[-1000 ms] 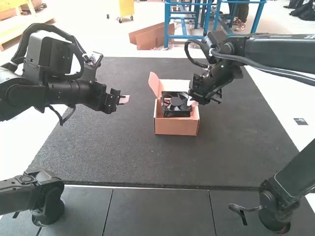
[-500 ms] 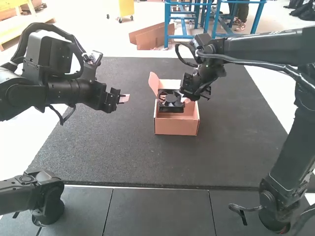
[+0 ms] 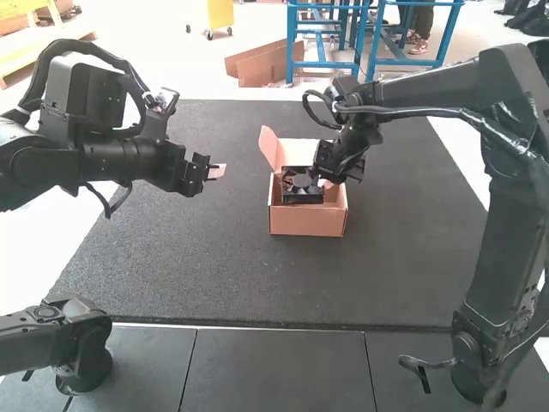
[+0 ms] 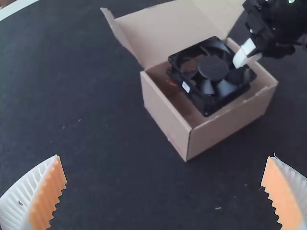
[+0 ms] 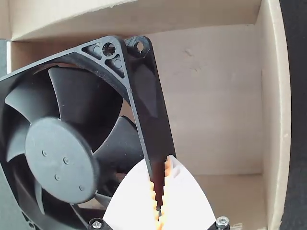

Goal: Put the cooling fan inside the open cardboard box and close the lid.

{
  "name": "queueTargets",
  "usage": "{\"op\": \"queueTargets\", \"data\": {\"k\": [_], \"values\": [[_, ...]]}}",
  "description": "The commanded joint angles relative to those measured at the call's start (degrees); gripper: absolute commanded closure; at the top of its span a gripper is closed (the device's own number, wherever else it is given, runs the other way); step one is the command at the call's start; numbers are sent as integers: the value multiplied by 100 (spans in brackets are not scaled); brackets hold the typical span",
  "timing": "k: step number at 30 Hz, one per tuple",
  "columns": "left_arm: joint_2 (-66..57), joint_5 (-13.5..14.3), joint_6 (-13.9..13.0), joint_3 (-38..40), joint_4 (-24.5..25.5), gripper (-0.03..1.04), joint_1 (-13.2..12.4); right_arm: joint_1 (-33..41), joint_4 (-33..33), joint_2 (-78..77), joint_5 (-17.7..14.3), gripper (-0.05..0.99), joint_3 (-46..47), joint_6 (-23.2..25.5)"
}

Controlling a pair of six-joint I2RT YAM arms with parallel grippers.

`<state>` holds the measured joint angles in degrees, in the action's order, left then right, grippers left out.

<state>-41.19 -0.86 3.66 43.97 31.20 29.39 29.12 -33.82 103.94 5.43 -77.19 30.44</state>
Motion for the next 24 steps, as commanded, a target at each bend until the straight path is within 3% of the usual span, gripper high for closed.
{"op": "queueTargets", "data": {"k": [1,8,9,12,15,19,24], "values": [[67,16,-76,86,-53,4,58,-74,69,56,-95,95,-244,41],[67,25,-76,86,-61,4,58,-74,69,285,-156,95,-227,6],[67,16,-76,86,-70,4,58,-74,78,302,-112,91,-227,-38],[67,16,-76,77,-158,4,58,-74,104,311,-16,52,-314,-108],[14,25,-41,95,-325,4,23,-74,60,311,37,27,-578,-249],[-249,34,223,139,-290,4,-47,-126,-212,276,573,17,-1255,-442],[-733,34,249,350,-466,4,-29,-504,-634,-23,854,14,-2195,-890]]}}
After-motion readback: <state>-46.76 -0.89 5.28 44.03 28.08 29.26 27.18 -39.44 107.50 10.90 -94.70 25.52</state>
